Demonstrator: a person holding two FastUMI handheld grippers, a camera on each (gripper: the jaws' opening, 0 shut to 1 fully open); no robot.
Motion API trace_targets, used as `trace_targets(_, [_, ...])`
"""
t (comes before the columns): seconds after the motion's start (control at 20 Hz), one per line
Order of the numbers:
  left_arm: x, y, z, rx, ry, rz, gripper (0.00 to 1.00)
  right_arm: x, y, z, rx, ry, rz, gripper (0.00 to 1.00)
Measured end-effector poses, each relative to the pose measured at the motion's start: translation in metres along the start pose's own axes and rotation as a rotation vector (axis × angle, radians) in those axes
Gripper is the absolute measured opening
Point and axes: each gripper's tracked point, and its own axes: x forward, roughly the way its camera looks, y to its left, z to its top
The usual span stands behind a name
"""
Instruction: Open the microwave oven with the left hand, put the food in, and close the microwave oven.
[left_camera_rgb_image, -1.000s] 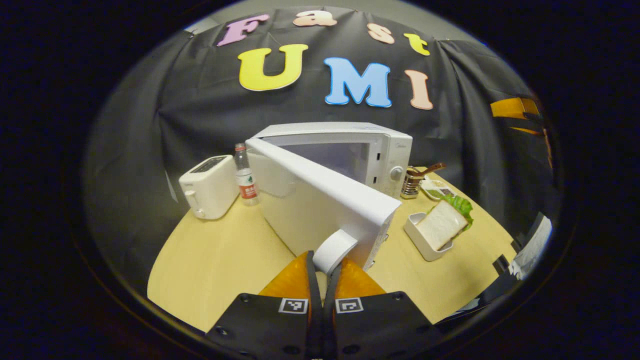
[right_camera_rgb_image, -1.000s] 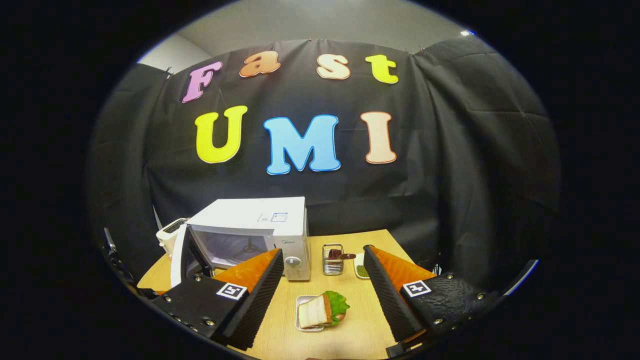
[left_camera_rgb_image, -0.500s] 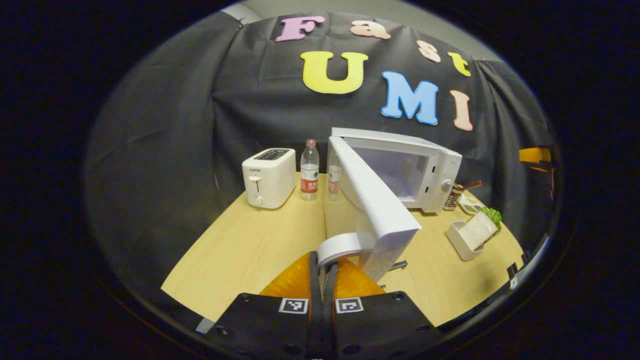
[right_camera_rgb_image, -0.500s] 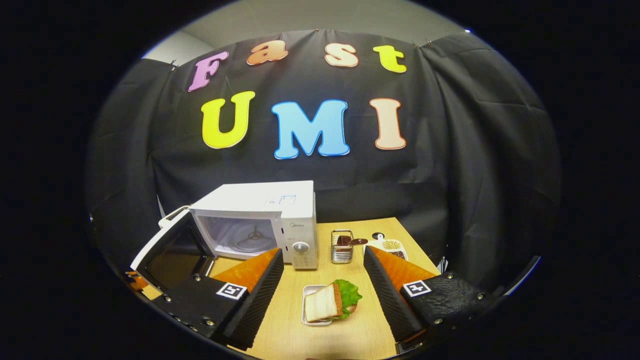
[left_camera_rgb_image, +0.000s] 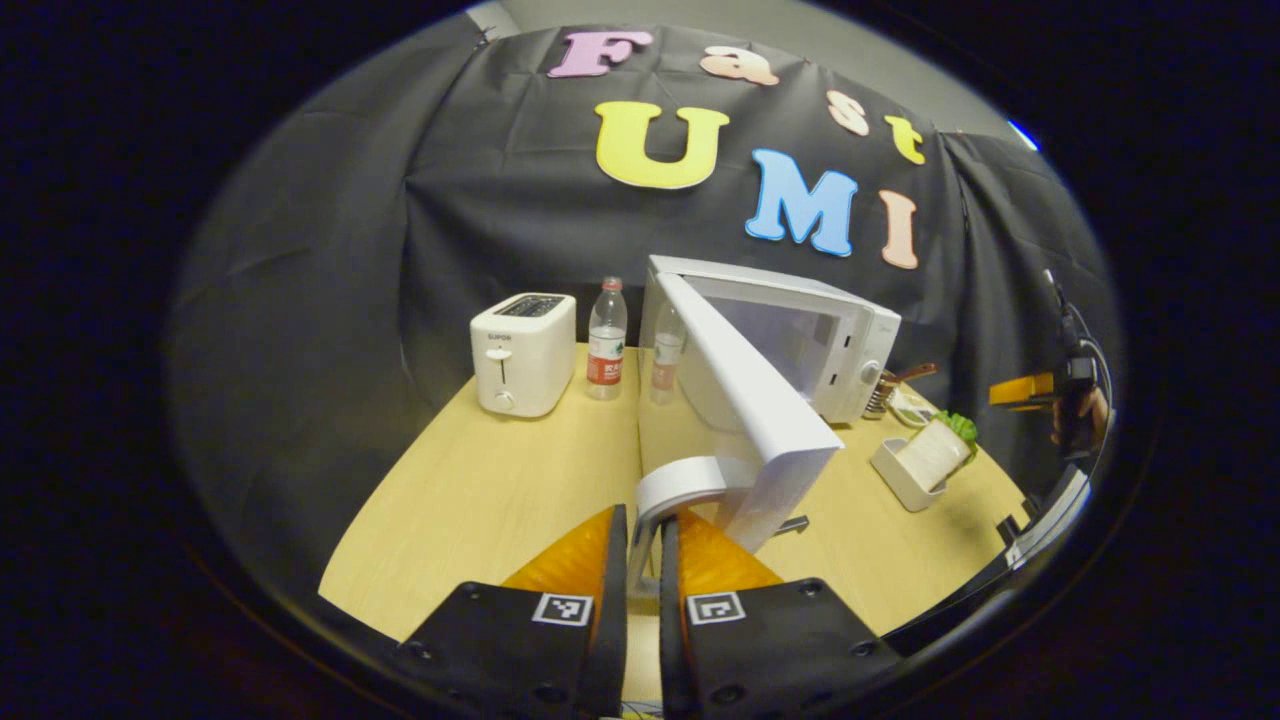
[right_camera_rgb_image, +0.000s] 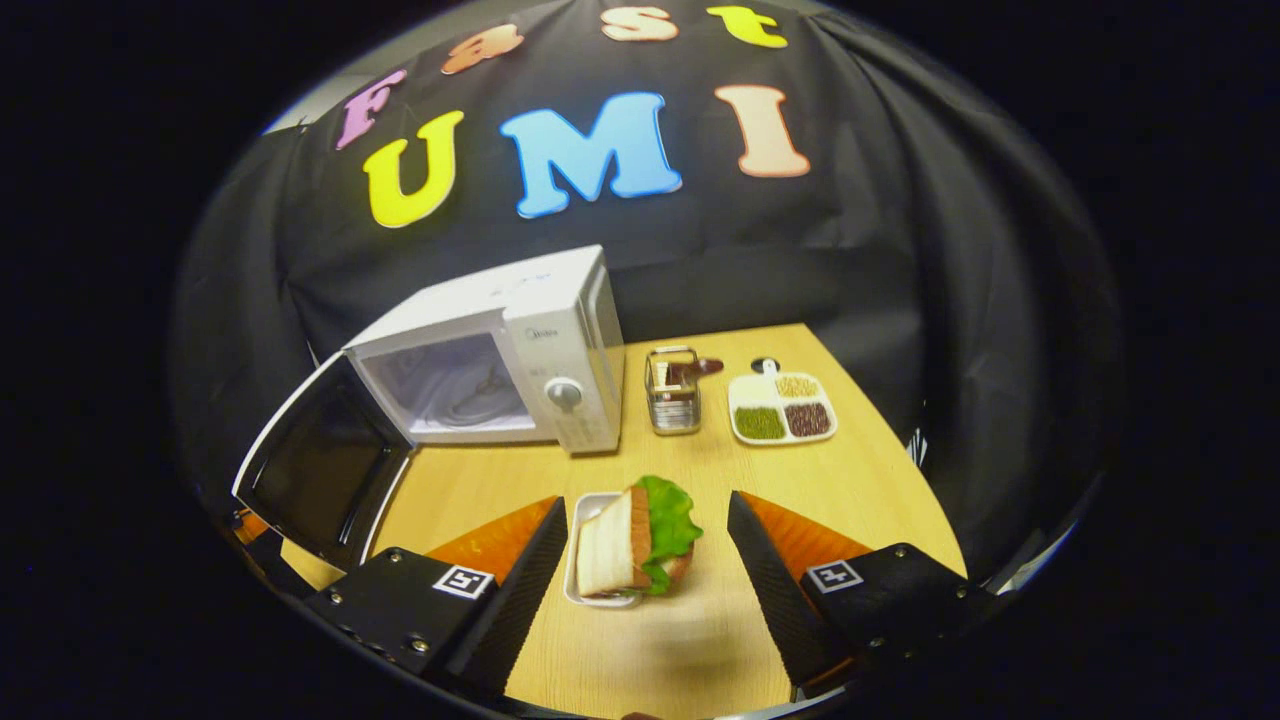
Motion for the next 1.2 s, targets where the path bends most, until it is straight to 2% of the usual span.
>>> trace_targets(0.05, [-0.008, 0.007, -0.003, -0.014, -0.009, 0.021, 0.29, 0.008, -0.006, -0.011, 0.033, 0.04, 0.006, 0.98])
trace_targets(0.1, [-0.015, 0.016, -0.003, -0.031, -0.018, 0.049, 0.34, 0.014, -0.012, -0.022, 0.06, 0.073, 0.007, 0.92])
trace_targets(0.15, [-0.023, 0.03, -0.005, -0.045, -0.028, 0.1, 0.4, 0.02, -0.016, -0.031, 0.079, 0.106, 0.009, 0.99])
trace_targets(0.2, [-0.031, 0.043, -0.002, -0.07, -0.037, 0.146, 0.46, 0.025, -0.016, -0.038, 0.097, 0.135, 0.024, 0.98])
trace_targets(0.3, [-0.056, 0.055, 0.023, -0.124, -0.105, 0.227, 0.42, 0.033, -0.015, -0.05, 0.112, 0.176, 0.058, 0.96])
trace_targets(0.4, [-0.092, 0.043, 0.063, -0.143, -0.195, 0.28, 0.42, 0.039, -0.012, -0.054, 0.114, 0.198, 0.088, 0.96])
trace_targets(0.45, [-0.102, 0.031, 0.084, -0.142, -0.246, 0.292, 0.38, 0.041, -0.01, -0.056, 0.115, 0.208, 0.1, 0.96])
trace_targets(0.5, [-0.109, 0.013, 0.109, -0.139, -0.295, 0.292, 0.37, 0.044, -0.008, -0.057, 0.119, 0.219, 0.109, 0.96])
trace_targets(0.55, [-0.112, -0.011, 0.136, -0.135, -0.344, 0.273, 0.41, 0.048, -0.005, -0.058, 0.127, 0.229, 0.121, 0.96])
trace_targets(0.7, [-0.101, -0.09, 0.195, -0.104, -0.429, 0.185, 0.71, 0.052, 0.001, -0.064, 0.169, 0.267, 0.152, 0.93])
trace_targets(0.8, [-0.089, -0.138, 0.236, -0.086, -0.489, 0.134, 0.84, 0.055, 0.0, -0.068, 0.188, 0.283, 0.16, 0.9])
trace_targets(0.85, [-0.078, -0.163, 0.247, -0.074, -0.508, 0.093, 0.86, 0.056, 0.0, -0.068, 0.218, 0.283, 0.17, 0.75])
trace_targets(0.9, [-0.068, -0.184, 0.255, -0.058, -0.514, 0.063, 0.87, 0.058, 0.003, -0.063, 0.268, 0.272, 0.191, 0.77])
trace_targets(0.95, [-0.059, -0.197, 0.26, -0.041, -0.51, 0.05, 0.86, 0.054, 0.004, -0.06, 0.305, 0.265, 0.205, 0.49])
trace_targets(1.05, [-0.043, -0.223, 0.263, -0.024, -0.49, 0.017, 0.86, 0.055, 0.006, -0.063, 0.325, 0.281, 0.235, 0.33])
trace_targets(1.1, [-0.038, -0.233, 0.267, -0.021, -0.483, 0.006, 0.86, 0.056, 0.009, -0.062, 0.319, 0.284, 0.255, 0.19])
trace_targets(1.2, [-0.031, -0.247, 0.273, -0.018, -0.473, 0.0, 0.88, 0.055, 0.009, -0.058, 0.303, 0.279, 0.279, 0.22])
